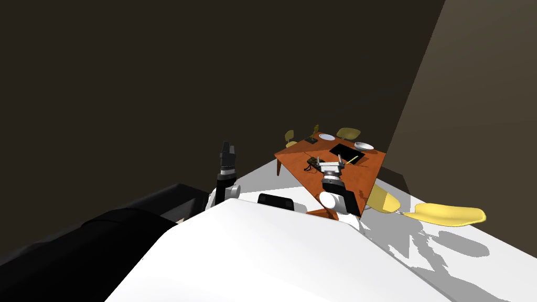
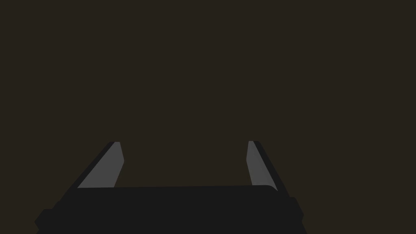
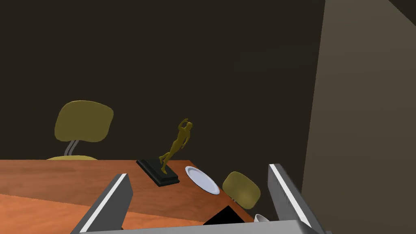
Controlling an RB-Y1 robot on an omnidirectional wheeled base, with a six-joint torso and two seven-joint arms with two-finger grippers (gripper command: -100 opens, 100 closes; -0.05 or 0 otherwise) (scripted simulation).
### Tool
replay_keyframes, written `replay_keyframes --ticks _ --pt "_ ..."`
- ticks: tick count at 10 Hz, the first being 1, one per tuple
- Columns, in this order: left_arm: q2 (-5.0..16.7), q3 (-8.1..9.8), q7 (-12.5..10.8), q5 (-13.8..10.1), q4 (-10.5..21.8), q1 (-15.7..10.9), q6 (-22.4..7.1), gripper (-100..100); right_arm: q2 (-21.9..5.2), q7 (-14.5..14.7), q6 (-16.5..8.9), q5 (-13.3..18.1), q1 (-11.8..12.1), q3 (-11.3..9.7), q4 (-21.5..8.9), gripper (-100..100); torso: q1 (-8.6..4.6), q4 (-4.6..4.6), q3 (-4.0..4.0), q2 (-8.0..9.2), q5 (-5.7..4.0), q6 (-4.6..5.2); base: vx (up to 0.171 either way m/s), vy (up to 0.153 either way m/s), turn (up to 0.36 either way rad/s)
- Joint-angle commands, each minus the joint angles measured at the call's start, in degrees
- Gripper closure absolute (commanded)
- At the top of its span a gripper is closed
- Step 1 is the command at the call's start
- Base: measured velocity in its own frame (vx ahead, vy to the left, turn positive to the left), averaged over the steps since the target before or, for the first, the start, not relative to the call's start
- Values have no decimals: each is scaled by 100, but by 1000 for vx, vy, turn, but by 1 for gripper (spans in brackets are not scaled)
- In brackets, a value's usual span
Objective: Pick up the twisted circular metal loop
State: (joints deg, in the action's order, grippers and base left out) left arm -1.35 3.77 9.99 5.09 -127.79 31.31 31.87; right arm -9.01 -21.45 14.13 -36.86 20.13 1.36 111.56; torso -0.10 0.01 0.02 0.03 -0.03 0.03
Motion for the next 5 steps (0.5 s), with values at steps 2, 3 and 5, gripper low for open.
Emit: replay_keyframes --ticks 2,3,5 --pt "0 0 0 0 0 -1 0 0 -63 -220 -152 -443 -74 60 -217 -100 -1 0 0 1 0 -3 -23 -24 122" --pt "0 0 0 0 0 0 0 0 -131 -444 -298 -613 -137 118 -431 -100 -3 0 0 1 -1 -1 -33 -39 192" --pt "0 0 0 0 0 0 0 0 -131 -444 -298 -873 -137 118 -431 -100 -8 0 1 2 -2 1 -17 -28 17"
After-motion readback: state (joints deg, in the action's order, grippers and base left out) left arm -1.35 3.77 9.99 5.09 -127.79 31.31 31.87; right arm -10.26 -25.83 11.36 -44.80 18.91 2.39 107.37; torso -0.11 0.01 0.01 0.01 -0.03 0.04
